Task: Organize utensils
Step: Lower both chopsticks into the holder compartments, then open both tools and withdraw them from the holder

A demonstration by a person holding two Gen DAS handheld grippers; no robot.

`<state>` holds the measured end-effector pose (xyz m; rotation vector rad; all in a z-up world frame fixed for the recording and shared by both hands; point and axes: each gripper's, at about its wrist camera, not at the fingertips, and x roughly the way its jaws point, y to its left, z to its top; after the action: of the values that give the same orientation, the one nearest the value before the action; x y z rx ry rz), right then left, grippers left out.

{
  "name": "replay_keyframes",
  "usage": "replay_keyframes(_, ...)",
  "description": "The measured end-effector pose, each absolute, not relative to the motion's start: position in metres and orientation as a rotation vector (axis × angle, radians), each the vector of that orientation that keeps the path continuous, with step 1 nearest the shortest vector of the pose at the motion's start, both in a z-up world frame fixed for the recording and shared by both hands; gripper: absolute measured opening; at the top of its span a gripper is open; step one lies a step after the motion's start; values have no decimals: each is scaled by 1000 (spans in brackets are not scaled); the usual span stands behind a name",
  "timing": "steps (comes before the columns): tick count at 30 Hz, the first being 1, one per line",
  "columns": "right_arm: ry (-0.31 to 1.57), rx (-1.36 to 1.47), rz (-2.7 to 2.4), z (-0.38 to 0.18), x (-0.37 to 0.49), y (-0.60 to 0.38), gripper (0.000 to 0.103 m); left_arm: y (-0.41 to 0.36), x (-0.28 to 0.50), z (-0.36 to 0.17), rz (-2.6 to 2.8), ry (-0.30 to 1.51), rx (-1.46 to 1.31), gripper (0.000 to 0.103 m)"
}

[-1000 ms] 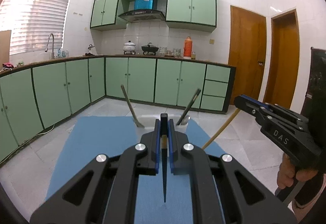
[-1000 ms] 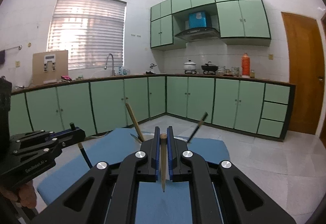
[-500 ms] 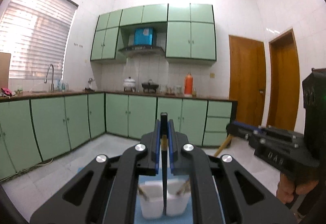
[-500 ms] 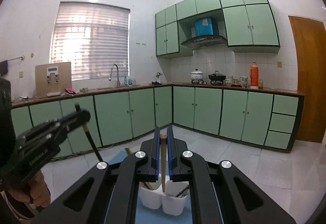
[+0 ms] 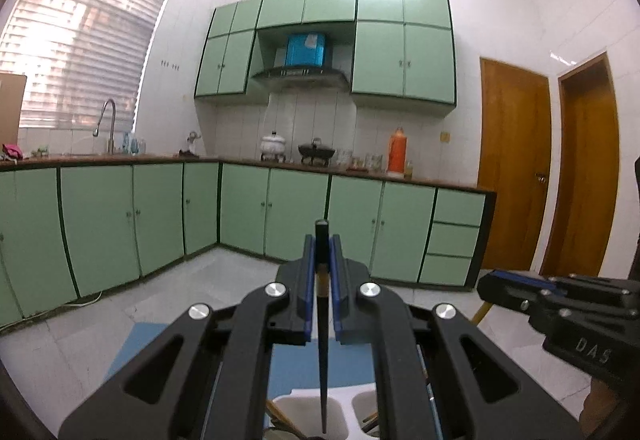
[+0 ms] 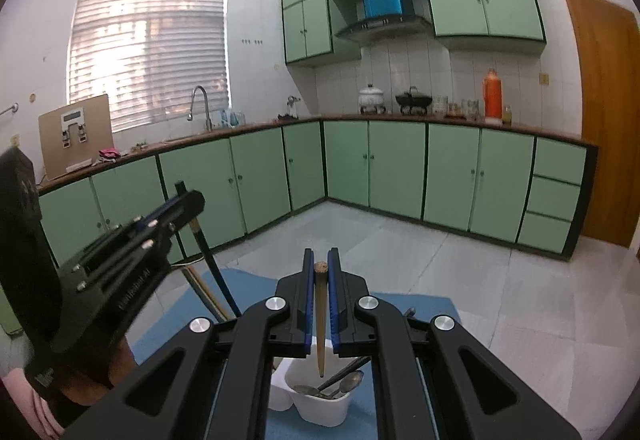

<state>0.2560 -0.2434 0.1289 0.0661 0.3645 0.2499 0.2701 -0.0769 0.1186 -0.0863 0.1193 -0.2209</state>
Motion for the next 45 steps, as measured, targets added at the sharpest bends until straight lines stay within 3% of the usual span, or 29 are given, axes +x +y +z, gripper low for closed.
replay_keyframes(9,426,92,249,88,279,-247,7,-72,290,86,-219,197,-58,6)
replay_keyframes(21,437,104,238,76,283,-247,7,-56,297,57,-213,287,-71,7)
replay_keyframes(24,438,79,211,76,283,-246,9,-51,295,59,-208,291,-80,8)
replay_keyframes(25,438,67,203,76,282,-245,14,-50,295,61,-207,288,-84,8)
replay_keyframes(26,433,59,200,77,280,-244,19,-47,293,64,-208,283,-90,12)
replay_keyframes(29,413,61,194,79,276,-248,27,-41,286,72,-210,260,-105,36)
replay_keyframes(31,391,76,192,83,271,-252,35,-38,281,76,-213,247,-110,40)
replay_keyframes(33,370,73,180,87,266,-256,36,-34,273,80,-214,231,-110,53)
replay_keyframes(37,342,81,168,94,255,-263,42,-30,258,88,-221,207,-110,61)
replay_keyframes(42,294,79,150,99,231,-269,55,-23,232,96,-214,195,-115,86)
replay_keyframes(45,269,67,141,99,213,-269,62,-19,215,96,-205,195,-112,89)
